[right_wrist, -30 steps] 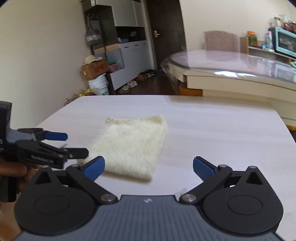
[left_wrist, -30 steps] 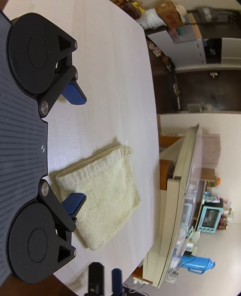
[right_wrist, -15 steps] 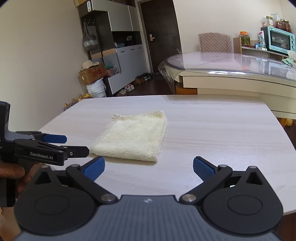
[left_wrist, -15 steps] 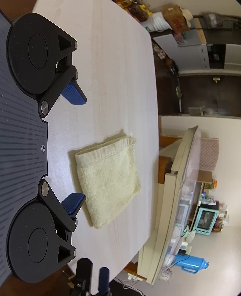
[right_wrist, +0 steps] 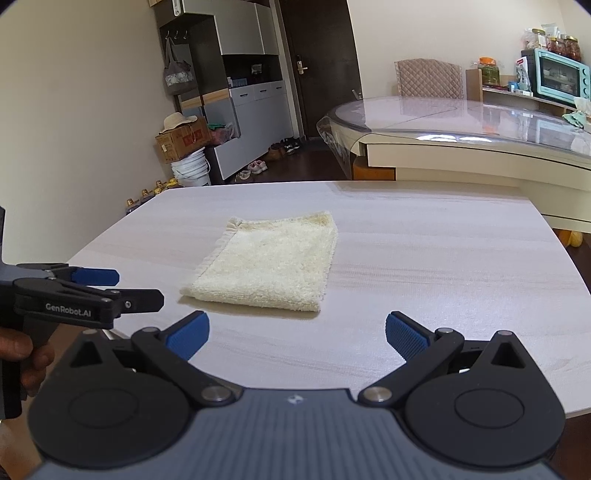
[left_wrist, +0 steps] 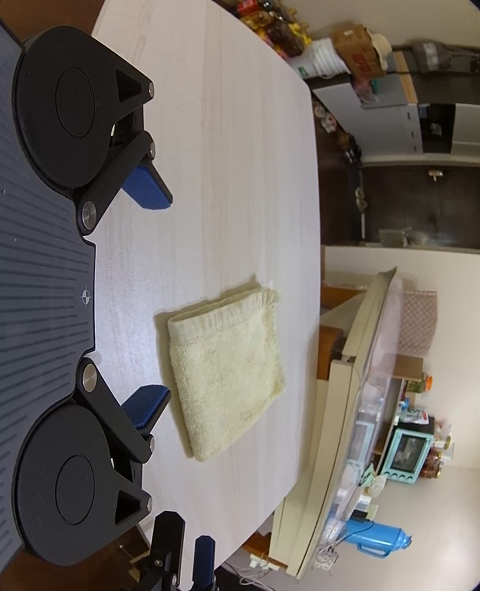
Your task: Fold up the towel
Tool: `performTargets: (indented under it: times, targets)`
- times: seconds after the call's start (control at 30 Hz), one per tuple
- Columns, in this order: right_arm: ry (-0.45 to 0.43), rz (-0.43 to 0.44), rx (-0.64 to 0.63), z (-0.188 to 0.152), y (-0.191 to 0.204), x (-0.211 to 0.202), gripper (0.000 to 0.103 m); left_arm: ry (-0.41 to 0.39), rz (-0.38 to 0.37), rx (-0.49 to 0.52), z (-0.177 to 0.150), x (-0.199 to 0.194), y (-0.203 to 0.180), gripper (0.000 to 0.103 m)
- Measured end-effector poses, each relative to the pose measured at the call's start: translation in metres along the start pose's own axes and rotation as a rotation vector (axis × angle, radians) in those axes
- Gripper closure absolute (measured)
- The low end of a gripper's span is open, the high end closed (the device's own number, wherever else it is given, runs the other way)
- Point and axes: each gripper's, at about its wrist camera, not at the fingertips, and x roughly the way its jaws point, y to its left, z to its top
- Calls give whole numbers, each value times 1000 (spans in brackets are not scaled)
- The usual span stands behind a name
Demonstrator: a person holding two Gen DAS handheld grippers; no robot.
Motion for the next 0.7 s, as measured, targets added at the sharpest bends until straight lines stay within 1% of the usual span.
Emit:
performTargets:
  times: [0.2,0.7]
  targets:
    - [3,-12,0,1,-1,-2,0,-17,1,-15,1,-1,-3,0]
    - [33,-21,2,2,-3,5,0,3,-20,-8,1,6,-8,0]
